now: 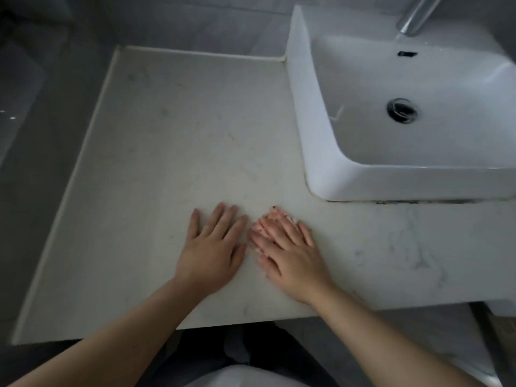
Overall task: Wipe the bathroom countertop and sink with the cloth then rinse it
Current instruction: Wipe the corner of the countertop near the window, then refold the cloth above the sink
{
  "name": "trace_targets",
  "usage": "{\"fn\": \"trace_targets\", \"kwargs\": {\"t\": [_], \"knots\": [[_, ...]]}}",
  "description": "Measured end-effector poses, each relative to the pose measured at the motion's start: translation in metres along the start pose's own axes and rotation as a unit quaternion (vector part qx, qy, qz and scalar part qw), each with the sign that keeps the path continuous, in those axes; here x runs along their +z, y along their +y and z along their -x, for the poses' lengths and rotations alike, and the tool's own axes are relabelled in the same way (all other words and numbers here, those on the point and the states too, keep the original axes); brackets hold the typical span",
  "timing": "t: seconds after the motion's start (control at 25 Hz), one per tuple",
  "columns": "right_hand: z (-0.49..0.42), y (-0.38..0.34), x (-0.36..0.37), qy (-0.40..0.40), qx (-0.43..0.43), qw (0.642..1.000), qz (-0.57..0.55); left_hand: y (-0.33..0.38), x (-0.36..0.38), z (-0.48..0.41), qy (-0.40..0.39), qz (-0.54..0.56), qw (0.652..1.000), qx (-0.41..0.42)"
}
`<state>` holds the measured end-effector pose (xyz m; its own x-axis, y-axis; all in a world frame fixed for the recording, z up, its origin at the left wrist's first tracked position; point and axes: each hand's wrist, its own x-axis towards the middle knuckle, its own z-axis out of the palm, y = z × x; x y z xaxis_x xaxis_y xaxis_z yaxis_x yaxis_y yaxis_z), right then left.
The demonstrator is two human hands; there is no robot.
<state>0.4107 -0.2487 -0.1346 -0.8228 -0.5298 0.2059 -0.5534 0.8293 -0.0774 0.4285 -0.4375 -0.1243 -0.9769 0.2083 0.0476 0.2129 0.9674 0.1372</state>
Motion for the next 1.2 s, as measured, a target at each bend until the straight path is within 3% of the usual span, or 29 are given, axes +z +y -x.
{"fn": "trace_targets", "kwargs": {"t": [0.16,0.32,0.48,0.64,0.72,0.8,0.88,0.96,1.08,1.2], "knots": [[0.008,0.078,-0.007,0.044,0.141,0.989,0.013,0.006,0.004,-0.006,0.004,-0.010,1.000,-0.009],[0.011,0.077,-0.008,0.116,0.129,0.984,-0.037,0.026,0.005,-0.027,-0.006,-0.026,0.999,-0.018],[-0.016,0.086,-0.043,0.126,0.196,0.958,-0.166,0.043,-0.004,-0.067,-0.003,0.038,0.999,-0.008],[-0.057,0.098,-0.121,0.192,0.073,0.926,-0.317,0.069,-0.052,-0.135,0.136,0.179,0.974,-0.034],[-0.081,0.118,-0.151,0.195,0.089,0.888,-0.407,0.085,-0.079,-0.171,0.177,0.252,0.950,-0.062],[-0.113,0.150,-0.165,0.155,0.230,0.828,-0.488,0.099,-0.095,-0.203,0.160,0.269,0.946,-0.083],[-0.143,0.185,-0.167,0.058,0.345,0.753,-0.557,0.107,-0.100,-0.232,0.082,0.242,0.960,-0.115],[-0.167,0.209,-0.164,-0.001,0.372,0.685,-0.627,0.108,-0.099,-0.256,0.012,0.203,0.969,-0.141],[-0.192,0.225,-0.157,0.033,0.376,0.634,-0.675,0.103,-0.097,-0.288,-0.023,0.155,0.977,-0.147],[-0.221,0.238,-0.154,0.032,0.386,0.518,-0.763,0.096,-0.098,-0.319,-0.023,0.123,0.979,-0.161]]}}
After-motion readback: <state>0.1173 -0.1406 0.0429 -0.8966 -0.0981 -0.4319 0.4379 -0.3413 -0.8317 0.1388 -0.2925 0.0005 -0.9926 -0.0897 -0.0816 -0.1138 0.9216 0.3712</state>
